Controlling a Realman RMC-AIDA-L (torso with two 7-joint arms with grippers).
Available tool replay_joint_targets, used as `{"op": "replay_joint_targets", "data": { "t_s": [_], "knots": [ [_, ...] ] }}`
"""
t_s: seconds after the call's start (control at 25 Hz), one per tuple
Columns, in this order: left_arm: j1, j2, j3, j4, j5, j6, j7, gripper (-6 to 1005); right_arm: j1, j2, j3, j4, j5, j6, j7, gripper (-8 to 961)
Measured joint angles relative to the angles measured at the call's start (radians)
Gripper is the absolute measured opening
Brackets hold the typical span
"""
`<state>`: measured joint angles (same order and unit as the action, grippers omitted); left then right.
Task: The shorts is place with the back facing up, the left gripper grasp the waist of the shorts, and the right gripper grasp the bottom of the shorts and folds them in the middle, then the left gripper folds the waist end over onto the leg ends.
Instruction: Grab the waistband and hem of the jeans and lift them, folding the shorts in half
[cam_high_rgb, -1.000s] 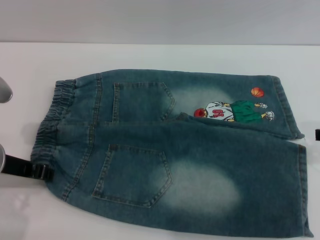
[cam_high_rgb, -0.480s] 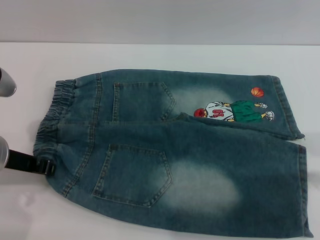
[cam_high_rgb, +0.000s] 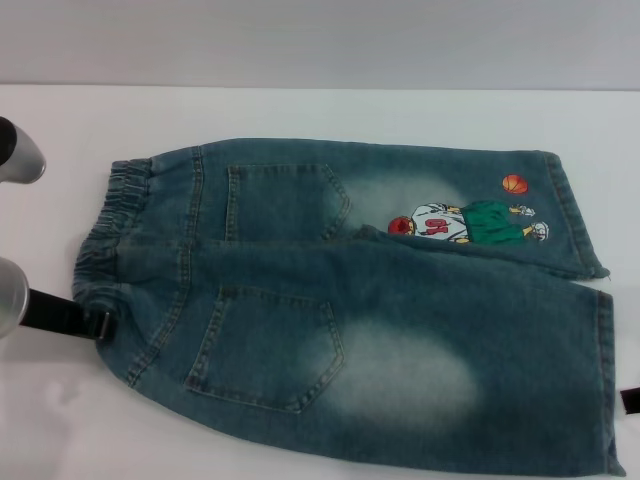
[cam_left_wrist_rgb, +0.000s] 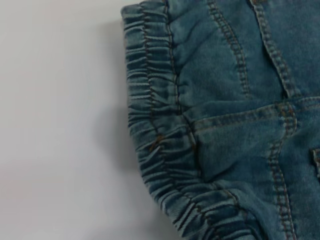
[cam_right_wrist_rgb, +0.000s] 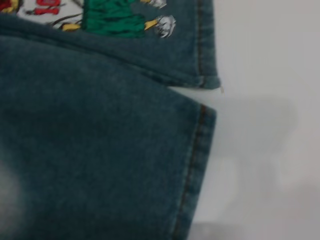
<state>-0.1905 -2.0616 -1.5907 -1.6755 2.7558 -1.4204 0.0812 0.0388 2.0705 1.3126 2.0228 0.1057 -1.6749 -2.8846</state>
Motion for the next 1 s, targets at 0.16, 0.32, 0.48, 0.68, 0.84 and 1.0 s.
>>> {"op": "replay_joint_targets", "data": {
  "t_s": [0.16,0.32,0.48,0.68,0.84,1.0],
  "knots": [
    [-0.011,0.0,0.001,0.008,0.0,0.0,0.0,232,0.0,0.002,-0.004,0.001,0.039,-0.003,0.005,681],
    [-0.015,0.0,0.007,0.01,-0.001,0.003,0.0,219,-0.002,0.002,-0.013,0.001,0.054,-0.013,0.007,681],
    [-0.018,0.0,0.009,0.01,-0.001,0.005,0.0,213,-0.002,0.002,-0.019,0.001,0.072,-0.02,0.008,681],
    [-0.027,-0.001,0.012,0.012,-0.001,0.007,0.0,212,-0.002,0.002,-0.021,0.001,0.077,-0.02,0.009,681],
    [-0.037,-0.002,0.015,0.022,-0.001,0.007,-0.008,210,0.0,0.002,-0.019,0.0,0.085,-0.015,0.007,682],
    [-0.043,-0.001,0.018,0.028,-0.001,0.007,-0.013,210,0.001,0.002,-0.014,-0.003,0.094,-0.015,0.004,682]
  ]
}}
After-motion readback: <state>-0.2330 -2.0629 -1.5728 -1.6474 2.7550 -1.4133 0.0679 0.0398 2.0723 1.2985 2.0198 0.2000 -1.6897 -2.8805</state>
